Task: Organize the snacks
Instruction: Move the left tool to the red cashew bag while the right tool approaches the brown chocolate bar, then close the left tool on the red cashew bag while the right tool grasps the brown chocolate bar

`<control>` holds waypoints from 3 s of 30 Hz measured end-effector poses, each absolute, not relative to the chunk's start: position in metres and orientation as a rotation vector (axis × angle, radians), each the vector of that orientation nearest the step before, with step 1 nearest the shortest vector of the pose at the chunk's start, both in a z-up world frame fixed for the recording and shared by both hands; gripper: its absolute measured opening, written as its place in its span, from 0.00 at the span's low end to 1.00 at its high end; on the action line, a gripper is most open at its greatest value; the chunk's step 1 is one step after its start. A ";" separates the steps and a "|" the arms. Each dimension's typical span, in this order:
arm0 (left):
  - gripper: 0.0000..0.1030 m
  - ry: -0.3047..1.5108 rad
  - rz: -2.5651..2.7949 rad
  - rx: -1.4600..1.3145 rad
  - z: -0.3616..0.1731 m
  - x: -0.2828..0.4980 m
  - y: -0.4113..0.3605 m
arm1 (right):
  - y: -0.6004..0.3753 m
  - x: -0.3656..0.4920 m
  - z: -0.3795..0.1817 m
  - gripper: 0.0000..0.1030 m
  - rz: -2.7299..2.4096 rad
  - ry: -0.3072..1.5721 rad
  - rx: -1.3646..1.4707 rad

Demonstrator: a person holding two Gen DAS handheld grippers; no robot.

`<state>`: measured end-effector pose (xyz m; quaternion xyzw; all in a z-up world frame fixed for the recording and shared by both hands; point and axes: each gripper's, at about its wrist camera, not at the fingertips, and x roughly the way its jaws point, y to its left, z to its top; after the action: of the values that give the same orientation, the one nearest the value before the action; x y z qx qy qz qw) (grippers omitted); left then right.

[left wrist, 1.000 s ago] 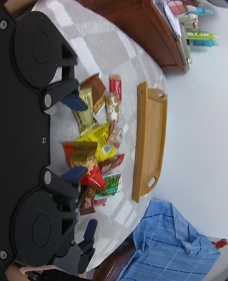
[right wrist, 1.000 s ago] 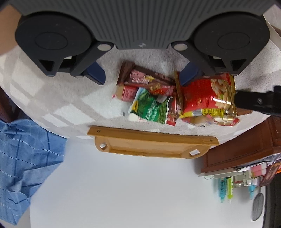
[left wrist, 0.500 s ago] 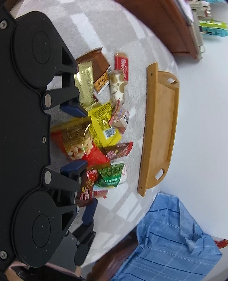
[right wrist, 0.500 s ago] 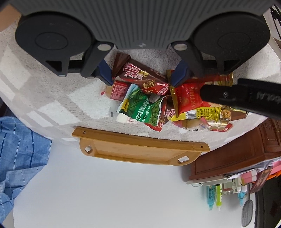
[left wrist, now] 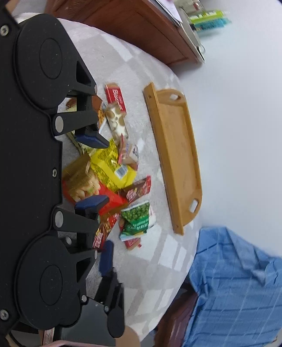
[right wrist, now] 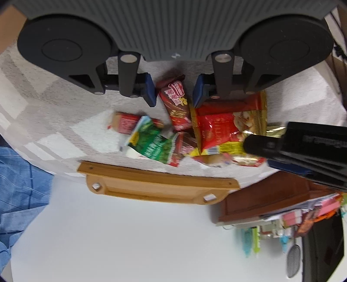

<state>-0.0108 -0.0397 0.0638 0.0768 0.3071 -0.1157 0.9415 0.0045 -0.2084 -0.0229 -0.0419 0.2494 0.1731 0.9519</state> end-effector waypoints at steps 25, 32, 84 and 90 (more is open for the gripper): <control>0.56 0.674 -0.340 0.268 0.040 -0.006 -0.051 | -0.218 0.005 -0.022 0.36 0.229 0.525 -0.045; 0.47 0.710 -0.344 0.200 0.034 0.003 -0.044 | -0.215 0.002 -0.023 0.55 0.239 0.490 -0.055; 0.37 0.603 -0.236 0.279 0.036 -0.037 -0.047 | -0.209 0.005 -0.023 0.55 0.205 0.466 -0.050; 0.43 0.626 -0.266 0.286 0.028 -0.032 -0.050 | -0.209 0.005 -0.023 0.55 0.212 0.469 -0.050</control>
<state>-0.0317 -0.0498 0.0278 0.1399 0.3057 -0.1300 0.9328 0.0046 -0.2088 -0.0235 -0.0246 0.2317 0.1047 0.9668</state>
